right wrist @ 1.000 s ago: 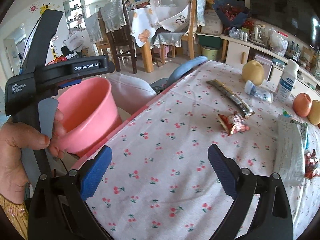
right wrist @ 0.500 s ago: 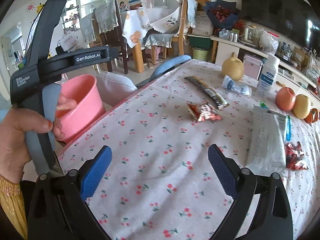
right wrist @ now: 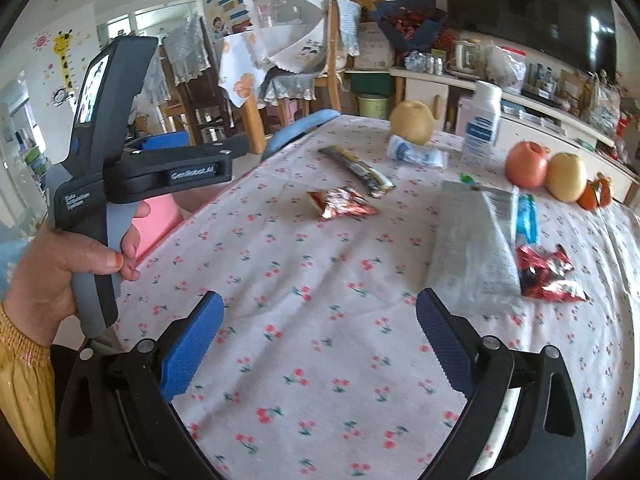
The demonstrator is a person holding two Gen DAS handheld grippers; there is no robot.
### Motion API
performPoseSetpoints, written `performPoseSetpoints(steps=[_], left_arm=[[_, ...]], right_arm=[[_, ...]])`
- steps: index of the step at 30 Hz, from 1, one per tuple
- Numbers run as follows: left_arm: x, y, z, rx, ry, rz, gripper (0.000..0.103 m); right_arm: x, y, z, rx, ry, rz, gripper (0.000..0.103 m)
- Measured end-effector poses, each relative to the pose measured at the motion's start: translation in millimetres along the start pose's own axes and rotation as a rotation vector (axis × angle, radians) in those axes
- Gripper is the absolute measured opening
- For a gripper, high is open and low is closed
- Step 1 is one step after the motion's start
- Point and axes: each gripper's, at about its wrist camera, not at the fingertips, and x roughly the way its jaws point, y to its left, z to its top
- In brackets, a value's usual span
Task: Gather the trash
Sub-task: 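Return both tools to the table over the remaining wrappers, then grasp the red snack packet with the left tool while the right tool grasps the silver foil bag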
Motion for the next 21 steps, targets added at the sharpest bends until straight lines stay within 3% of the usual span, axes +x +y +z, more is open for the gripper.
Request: performPoseSetpoints(steps=[10, 21], left_arm=[[17.3, -46.6, 1.1, 0.043, 0.048, -0.152, 0.089], [46.4, -85.2, -1.1, 0.145, 0.125, -0.158, 0.089]], right_arm=[[-4.0, -60.2, 3.2, 0.090, -0.022, -0.056, 0.096], [14.2, -120.9, 17.4, 0.194, -0.007, -0.100, 0.096]])
